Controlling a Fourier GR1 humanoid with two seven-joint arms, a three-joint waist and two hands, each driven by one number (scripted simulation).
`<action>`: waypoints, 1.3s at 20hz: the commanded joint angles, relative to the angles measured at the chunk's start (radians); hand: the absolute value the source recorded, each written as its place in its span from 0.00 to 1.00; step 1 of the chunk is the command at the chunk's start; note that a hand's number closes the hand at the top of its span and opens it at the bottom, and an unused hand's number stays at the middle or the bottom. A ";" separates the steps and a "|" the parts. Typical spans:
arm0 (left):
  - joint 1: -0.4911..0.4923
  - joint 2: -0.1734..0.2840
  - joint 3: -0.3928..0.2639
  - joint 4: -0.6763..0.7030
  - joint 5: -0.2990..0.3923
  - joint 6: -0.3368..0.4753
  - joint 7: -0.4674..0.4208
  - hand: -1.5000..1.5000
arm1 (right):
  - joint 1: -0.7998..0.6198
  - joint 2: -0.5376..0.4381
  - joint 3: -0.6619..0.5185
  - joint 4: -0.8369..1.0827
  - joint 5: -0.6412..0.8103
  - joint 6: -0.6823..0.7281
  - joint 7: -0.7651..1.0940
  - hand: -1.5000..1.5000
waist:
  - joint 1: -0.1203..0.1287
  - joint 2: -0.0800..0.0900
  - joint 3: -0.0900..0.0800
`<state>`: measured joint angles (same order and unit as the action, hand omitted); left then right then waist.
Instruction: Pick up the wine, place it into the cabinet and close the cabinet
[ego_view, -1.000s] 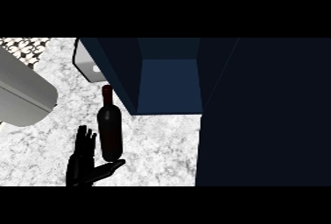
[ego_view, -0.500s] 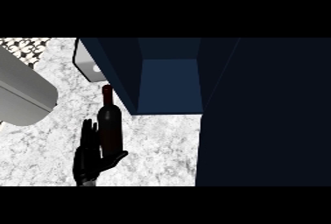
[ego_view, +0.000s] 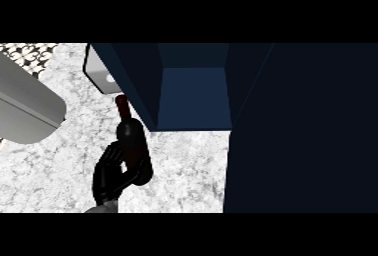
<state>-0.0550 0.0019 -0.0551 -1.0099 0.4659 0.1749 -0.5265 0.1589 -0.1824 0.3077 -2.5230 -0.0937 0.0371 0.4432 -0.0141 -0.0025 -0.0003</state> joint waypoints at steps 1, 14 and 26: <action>-0.008 -0.002 -0.019 0.016 -0.029 0.036 -0.054 1.00 | 0.061 -0.022 -0.048 -0.206 -0.124 0.016 0.067 0.00 | 0.002 0.000 0.001; 0.120 0.165 0.022 -0.134 0.041 -0.311 -0.151 1.00 | 0.053 -0.008 -0.023 -0.195 -0.080 0.013 0.058 0.00 | 0.008 -0.002 0.000; 0.162 0.056 -0.167 -0.505 -0.071 -0.095 0.062 1.00 | 0.067 0.004 -0.030 -0.203 -0.077 0.015 0.067 0.00 | 0.004 -0.003 0.001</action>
<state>0.1083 0.0972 -0.1595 -1.4068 0.4415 -0.0119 -0.5434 0.1709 -0.1692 0.2838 -2.5145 -0.0998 0.0627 0.4269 -0.0066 -0.0052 0.0010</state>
